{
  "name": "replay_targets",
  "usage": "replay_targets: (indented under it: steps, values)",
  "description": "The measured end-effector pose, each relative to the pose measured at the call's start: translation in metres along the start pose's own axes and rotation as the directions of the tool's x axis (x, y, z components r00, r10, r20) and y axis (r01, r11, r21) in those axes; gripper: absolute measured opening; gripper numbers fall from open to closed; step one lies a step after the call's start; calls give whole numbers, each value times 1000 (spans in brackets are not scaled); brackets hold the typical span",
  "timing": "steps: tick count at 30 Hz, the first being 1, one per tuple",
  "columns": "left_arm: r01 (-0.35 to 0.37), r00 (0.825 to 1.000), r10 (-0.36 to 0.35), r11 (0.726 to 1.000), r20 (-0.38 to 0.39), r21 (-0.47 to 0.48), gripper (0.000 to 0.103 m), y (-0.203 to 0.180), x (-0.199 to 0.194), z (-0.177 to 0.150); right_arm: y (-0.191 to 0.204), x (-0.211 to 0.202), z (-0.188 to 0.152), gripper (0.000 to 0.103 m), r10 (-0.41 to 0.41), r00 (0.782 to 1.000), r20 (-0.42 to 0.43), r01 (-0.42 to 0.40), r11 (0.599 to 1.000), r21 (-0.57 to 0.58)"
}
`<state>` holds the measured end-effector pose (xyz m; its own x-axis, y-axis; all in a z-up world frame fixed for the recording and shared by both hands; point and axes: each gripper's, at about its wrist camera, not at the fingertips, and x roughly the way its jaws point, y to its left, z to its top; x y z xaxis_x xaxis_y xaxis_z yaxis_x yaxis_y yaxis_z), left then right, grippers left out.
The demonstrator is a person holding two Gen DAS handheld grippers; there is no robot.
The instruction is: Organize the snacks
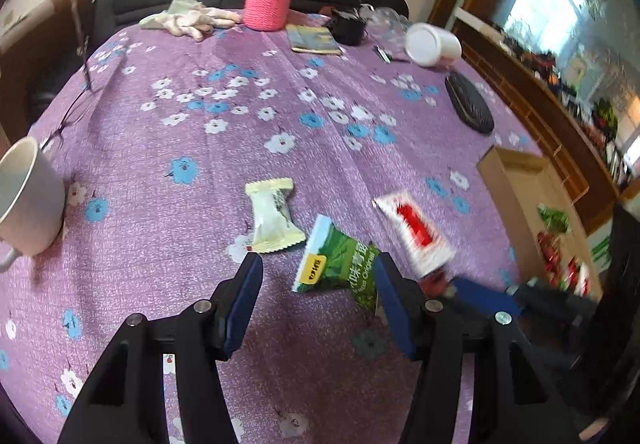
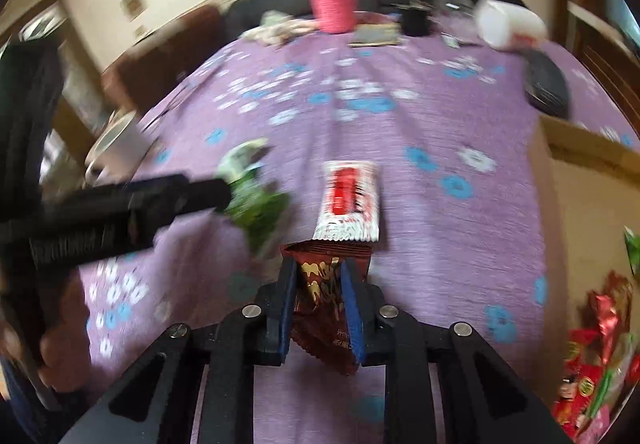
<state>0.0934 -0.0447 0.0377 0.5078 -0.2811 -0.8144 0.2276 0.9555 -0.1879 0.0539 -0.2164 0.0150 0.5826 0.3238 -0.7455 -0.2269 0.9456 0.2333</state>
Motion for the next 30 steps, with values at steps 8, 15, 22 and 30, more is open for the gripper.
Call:
replay_targets:
  steps: [8, 15, 22, 30]
  values:
    - [-23, 1000, 24, 998, -19, 50, 62, -15, 23, -4, -23, -10, 6, 14, -12, 1000, 16, 10, 994, 108]
    - [-144, 989, 141, 984, 33, 107, 46, -30, 41, -6, -24, -9, 6, 23, -9, 1000, 17, 6, 992, 124]
    - [-152, 988, 148, 985, 53, 78, 44, -23, 36, -6, -27, -11, 6, 49, -42, 999, 13, 41, 992, 122]
    - [-113, 986, 107, 993, 126, 44, 44, -18, 9, -1, -18, 5, -1, 43, -67, 997, -48, 71, 994, 86]
